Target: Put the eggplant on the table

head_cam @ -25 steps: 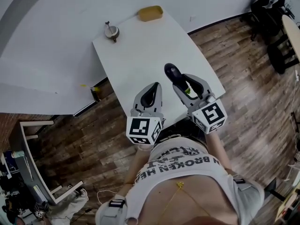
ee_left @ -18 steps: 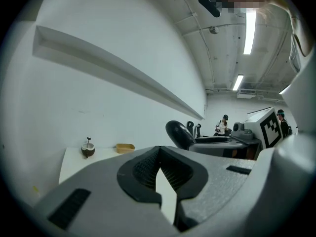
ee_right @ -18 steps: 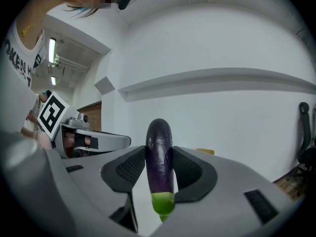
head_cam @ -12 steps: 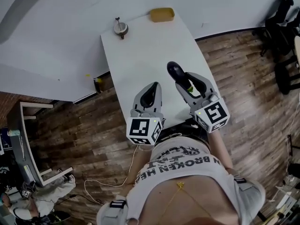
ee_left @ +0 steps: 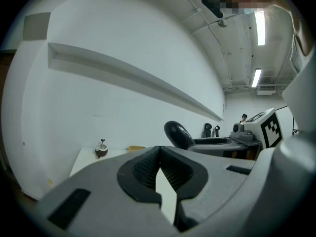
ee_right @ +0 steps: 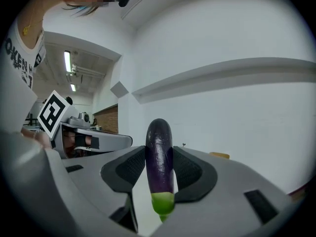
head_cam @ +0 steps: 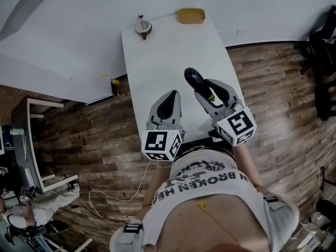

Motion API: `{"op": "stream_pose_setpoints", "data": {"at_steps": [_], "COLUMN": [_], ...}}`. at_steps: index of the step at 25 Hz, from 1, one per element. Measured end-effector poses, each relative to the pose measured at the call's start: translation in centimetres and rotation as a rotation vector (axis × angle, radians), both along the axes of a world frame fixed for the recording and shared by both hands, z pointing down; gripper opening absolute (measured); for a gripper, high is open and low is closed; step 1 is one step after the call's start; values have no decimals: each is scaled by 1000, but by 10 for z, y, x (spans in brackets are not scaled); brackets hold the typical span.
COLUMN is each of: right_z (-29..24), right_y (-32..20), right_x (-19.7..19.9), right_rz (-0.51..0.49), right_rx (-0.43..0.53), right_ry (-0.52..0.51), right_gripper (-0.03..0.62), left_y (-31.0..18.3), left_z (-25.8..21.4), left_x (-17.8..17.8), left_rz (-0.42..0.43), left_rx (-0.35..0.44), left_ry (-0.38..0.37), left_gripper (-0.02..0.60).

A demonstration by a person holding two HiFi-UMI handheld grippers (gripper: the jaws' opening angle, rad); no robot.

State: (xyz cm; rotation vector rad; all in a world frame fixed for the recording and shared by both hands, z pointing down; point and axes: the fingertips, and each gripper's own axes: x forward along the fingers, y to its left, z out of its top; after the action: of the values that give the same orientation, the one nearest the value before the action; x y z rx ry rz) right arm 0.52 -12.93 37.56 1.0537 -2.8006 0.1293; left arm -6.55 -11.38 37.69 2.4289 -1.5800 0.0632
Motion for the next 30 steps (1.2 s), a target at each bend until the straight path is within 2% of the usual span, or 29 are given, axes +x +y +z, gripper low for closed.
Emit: {"op": "stream_pose_setpoints", "data": {"at_steps": [5,30], "right_z": [2,5], "right_y": [1,3], "right_x": [1,-1], "right_rz": [-23,-45], "right_rx": [-9,-20], "right_ry": [0,6], "right_gripper": [175,175], "left_y": [4,5], "left_z": [0,2], "left_x": [1,8], "left_rz": [-21,-6], "left_rx": [-4,-10], "left_ry": [-1,-14], "left_gripper": [-2,-2]}}
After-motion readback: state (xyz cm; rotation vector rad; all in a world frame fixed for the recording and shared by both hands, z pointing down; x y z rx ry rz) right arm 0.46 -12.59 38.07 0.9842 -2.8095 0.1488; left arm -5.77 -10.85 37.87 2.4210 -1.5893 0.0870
